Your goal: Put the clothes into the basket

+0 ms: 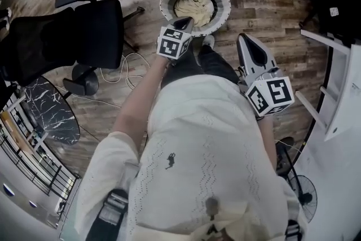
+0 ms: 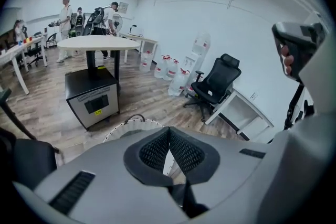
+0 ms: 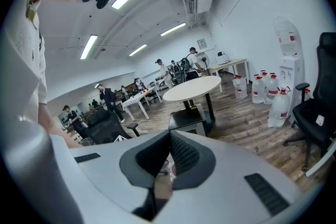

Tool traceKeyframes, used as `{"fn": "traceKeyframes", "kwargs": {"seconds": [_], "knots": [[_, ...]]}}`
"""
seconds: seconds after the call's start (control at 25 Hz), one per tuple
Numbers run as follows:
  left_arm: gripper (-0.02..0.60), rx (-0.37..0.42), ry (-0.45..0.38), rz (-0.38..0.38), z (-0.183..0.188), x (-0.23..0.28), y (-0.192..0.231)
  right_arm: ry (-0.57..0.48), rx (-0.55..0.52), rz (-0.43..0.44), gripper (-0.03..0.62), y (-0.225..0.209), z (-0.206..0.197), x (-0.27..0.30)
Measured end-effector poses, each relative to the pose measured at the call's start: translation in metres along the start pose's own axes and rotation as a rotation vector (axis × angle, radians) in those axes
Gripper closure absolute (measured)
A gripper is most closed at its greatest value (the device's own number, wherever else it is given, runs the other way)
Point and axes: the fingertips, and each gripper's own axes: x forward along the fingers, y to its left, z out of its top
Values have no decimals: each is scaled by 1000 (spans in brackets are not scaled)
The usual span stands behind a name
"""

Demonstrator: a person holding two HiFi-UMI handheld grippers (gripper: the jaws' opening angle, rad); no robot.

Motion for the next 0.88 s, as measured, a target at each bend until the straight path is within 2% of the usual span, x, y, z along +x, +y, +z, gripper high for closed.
{"fn": "traceKeyframes", "kwargs": {"seconds": [0.24,0.48,0.72,0.88], "knots": [[561,-45,-131,9,27,-32,-28,21,-28,63,586,6,-5,-1],[560,-53,-254,3,53,-64,-58,33,-53,114,586,8,-7,-4],[561,-35,-346,6,65,-94,-87,39,-76,154,586,10,-9,-10],[561,-56,-397,24,68,-114,-100,40,-91,180,586,16,-11,-16]]}}
